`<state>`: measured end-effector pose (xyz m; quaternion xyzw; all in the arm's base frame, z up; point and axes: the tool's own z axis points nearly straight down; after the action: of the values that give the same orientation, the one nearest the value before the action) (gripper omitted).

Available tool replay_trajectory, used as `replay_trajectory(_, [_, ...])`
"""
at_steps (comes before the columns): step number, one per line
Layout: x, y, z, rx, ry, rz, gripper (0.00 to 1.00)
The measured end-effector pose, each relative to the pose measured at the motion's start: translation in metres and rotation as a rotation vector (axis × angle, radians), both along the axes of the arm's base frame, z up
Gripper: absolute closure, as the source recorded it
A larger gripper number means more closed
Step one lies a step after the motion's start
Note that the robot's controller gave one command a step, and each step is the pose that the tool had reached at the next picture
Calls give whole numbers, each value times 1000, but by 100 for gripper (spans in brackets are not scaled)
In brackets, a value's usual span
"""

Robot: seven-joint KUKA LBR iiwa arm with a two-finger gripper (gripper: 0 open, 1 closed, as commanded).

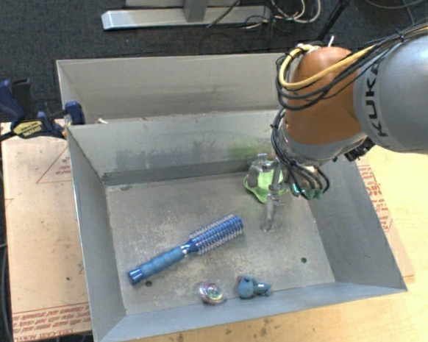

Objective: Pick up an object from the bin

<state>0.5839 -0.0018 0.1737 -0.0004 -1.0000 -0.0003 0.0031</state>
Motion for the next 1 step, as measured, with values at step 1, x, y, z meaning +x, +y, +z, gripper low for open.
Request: replay_trajectory(1, [-11, 43, -108, 2, 0, 13, 0])
